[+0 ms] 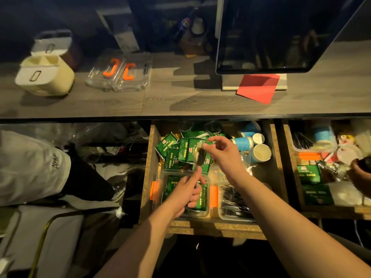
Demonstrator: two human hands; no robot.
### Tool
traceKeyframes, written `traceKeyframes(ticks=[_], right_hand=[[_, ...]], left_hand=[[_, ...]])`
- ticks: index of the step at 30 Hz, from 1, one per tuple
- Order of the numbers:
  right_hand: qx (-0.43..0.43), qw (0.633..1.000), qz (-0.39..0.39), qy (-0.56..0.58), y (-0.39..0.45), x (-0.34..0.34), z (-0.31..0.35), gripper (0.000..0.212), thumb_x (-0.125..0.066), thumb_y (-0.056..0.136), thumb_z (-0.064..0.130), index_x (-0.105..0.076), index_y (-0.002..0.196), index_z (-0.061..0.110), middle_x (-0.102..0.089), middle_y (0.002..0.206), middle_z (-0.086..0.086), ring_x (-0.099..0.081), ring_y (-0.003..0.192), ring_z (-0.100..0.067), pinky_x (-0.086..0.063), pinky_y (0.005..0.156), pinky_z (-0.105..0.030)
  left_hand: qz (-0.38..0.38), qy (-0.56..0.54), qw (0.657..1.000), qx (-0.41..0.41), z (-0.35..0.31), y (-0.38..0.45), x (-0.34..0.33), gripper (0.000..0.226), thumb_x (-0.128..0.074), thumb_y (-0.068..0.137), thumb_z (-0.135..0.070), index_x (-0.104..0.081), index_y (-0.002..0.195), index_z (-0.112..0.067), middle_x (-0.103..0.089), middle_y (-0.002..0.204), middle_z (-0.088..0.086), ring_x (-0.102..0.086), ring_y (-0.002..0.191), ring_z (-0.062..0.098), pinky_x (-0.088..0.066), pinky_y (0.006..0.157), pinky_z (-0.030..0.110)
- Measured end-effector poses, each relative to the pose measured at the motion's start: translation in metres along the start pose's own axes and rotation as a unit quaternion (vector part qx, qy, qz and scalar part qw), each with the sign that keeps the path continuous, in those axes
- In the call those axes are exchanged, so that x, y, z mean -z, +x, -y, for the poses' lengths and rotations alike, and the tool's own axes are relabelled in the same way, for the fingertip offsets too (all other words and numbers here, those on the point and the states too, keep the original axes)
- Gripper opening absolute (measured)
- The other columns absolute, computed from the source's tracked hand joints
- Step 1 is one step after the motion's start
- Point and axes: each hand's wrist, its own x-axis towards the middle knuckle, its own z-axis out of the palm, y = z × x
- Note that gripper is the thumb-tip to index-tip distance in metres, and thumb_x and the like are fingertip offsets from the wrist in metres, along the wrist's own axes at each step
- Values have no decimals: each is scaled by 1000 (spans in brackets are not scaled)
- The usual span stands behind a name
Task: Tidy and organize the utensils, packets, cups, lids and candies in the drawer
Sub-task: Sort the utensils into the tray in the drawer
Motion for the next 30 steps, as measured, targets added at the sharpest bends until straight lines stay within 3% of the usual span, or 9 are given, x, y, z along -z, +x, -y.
traceKeyframes(ticks=[2, 5, 7, 10, 12, 16, 19, 25, 30], right_hand=[[-53, 998, -4, 20, -2, -9, -6, 47, -77, 83, 32, -55, 122, 15, -65, 90, -6, -64, 83, -15, -53, 81, -30], [-131, 984, 113, 43, -11, -21, -15, 50, -75, 81, 45, -63, 116, 12, -71, 109, -9, -68, 103, -21, -53, 97, -40], [-138, 977, 158, 36, -20, -27, -18, 41, -70, 88, 39, -67, 105, 2, -74, 100, -10, -70, 94, -22, -55, 90, -37], [-132, 981, 137, 38, -26, -36, -23, 33, -65, 93, 32, -66, 98, -1, -72, 86, -7, -68, 79, -13, -53, 75, -27], [-132, 982, 129, 48, -26, -38, -24, 29, -64, 94, 31, -66, 96, 2, -71, 84, -5, -68, 78, -12, -54, 79, -28], [-137, 980, 138, 35, -27, -38, -29, 35, -63, 94, 32, -66, 102, -2, -71, 86, -4, -68, 80, -12, -56, 82, -27], [-144, 980, 130, 34, -28, -37, -39, 35, -63, 95, 31, -67, 103, -4, -69, 87, -5, -64, 77, -11, -53, 76, -27], [-151, 975, 163, -1, -26, -30, -53, 32, -61, 96, 35, -64, 101, 3, -67, 90, -5, -62, 86, -18, -50, 85, -32], [-200, 963, 178, -21, -32, -33, -67, 26, -63, 95, 27, -64, 104, 3, -67, 97, -10, -62, 91, -16, -50, 87, -31]], left_hand=[[-16, 30, 999, 8, -1, 0, 5, 42, -54, 92, -57, -51, 90, -15, -34, 54, -9, -26, 44, 9, -21, 38, 20], [-21, 69, 997, 20, 0, -1, 8, 33, -52, 101, -42, -45, 78, -18, -31, 51, -9, -23, 41, 8, -19, 36, 20], [-17, 77, 996, 28, 1, -3, 10, 33, -50, 103, -35, -43, 76, -19, -31, 50, -8, -24, 41, 8, -19, 37, 20], [-7, 93, 995, 31, 6, -5, 18, 32, -50, 103, -31, -47, 76, -15, -39, 50, -4, -36, 42, 12, -34, 42, 23], [0, 105, 993, 56, 10, -6, 23, 33, -53, 102, -30, -48, 73, -15, -40, 50, -4, -38, 43, 12, -40, 46, 25], [-27, 122, 988, 89, 18, -5, 31, 31, -59, 99, -35, -45, 74, -21, -34, 50, -9, -26, 40, 8, -22, 41, 21], [-55, 122, 989, 65, 27, 0, 31, 30, -58, 99, -39, -47, 80, -18, -35, 50, -8, -28, 40, 8, -23, 41, 22], [-5, 121, 987, 105, 36, 13, 27, 26, -57, 99, -34, -48, 79, -19, -37, 54, -7, -26, 44, 8, -18, 41, 22], [-90, 244, 966, 16, 41, 31, 16, 20, -56, 100, -22, -56, 80, -22, -47, 56, -8, -39, 45, 6, -28, 43, 22]])
